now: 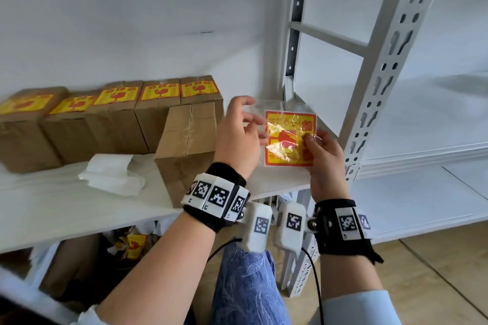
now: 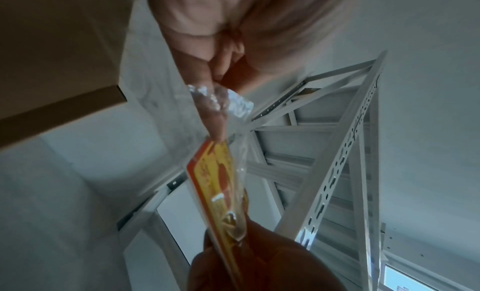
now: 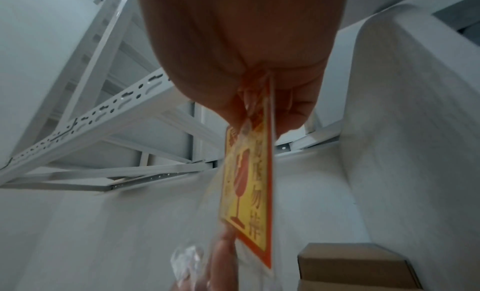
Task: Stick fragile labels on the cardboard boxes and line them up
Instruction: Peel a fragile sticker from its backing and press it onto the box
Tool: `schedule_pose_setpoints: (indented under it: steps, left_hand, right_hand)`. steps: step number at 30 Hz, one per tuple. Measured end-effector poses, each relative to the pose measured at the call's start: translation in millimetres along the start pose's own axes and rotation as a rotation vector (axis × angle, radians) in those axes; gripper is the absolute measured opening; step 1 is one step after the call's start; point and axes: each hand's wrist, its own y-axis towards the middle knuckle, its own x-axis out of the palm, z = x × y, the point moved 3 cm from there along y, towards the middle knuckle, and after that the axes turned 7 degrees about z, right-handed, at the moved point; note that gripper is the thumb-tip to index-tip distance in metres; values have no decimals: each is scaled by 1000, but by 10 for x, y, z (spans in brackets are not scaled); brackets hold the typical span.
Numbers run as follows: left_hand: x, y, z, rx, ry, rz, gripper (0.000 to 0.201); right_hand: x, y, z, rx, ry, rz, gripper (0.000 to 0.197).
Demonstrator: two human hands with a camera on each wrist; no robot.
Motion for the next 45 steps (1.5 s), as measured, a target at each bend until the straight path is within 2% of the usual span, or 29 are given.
schedule_pose_setpoints:
  steps: [4, 8, 10, 13, 16, 19, 28, 32, 37, 41, 45]
  left_hand:
    - [-200, -19, -8, -65, 44, 80, 37]
    - [-337, -38, 40, 12, 147, 67, 10]
    - [-376, -57, 85, 42, 148, 73, 9]
    - [-421, -85, 145, 33, 76, 84, 18]
    - [-465, -100, 148, 10, 47, 64, 2]
    - [-517, -99, 137, 13, 74, 72, 17]
    - [-689, -83, 175, 37, 76, 129, 4]
    - [-758, -62, 140, 50, 82, 159, 6]
    - [-836, -41, 72, 54, 101, 220, 21]
    - [-898, -6, 38, 79, 192, 263, 5]
    - [-892, 13, -11, 90, 217, 280, 5]
  right_hand:
    - [126, -148, -168, -78, 97, -46, 14]
    - [219, -279, -260, -123, 134, -87, 14]
    - [245, -316, -277, -127, 136, -88, 12]
    - [275, -349, -291, -127, 136, -87, 11]
    - [309, -382, -316, -138, 133, -113, 11]
    - [363, -419, -338, -149, 138, -155, 10]
    - [542, -498, -382, -155, 153, -211, 11]
    - [616, -510, -361, -150, 144, -213, 11]
    - [665, -479, -298, -117, 97, -146, 14]
    - [707, -459, -224, -94, 73, -143, 13]
    - [721, -425, -142, -89, 56, -98, 20]
